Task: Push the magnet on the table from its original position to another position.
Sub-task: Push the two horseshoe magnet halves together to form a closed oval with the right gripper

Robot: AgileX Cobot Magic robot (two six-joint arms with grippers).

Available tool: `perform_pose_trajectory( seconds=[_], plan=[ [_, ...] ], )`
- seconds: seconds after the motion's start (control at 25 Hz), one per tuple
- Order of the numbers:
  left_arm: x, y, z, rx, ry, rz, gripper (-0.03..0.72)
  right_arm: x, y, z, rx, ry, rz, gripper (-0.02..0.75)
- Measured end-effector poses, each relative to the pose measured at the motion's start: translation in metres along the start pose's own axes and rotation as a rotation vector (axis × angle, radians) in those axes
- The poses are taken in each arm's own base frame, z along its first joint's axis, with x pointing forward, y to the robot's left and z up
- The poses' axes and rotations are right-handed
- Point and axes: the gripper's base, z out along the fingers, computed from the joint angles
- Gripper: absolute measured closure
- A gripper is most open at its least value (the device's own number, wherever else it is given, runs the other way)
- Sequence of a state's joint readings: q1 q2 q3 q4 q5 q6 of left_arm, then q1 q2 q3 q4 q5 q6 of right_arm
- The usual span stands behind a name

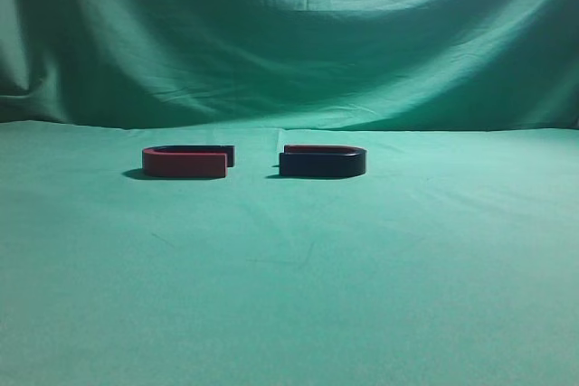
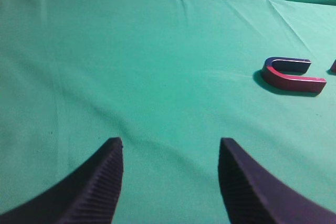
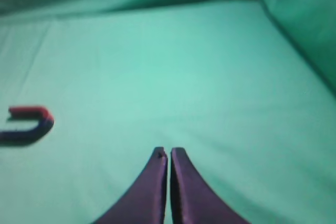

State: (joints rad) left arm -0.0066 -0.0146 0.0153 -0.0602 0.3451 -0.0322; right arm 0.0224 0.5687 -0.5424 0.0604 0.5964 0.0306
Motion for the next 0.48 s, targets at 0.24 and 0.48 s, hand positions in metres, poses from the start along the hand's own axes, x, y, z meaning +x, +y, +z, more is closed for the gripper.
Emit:
perform_pose_trajectory(
  seconds=[0.24,0.48],
  plan=[
    [0.000,0.000,0.000,0.000,0.000,0.000,0.316,-0.018,0.004,0.025,-0.024,0.179,0.027,0.738],
    [0.000,0.000,0.000,0.000,0.000,0.000,0.316,-0.033,0.026,0.052,-0.140,0.317,-0.103,0.738]
  ],
)
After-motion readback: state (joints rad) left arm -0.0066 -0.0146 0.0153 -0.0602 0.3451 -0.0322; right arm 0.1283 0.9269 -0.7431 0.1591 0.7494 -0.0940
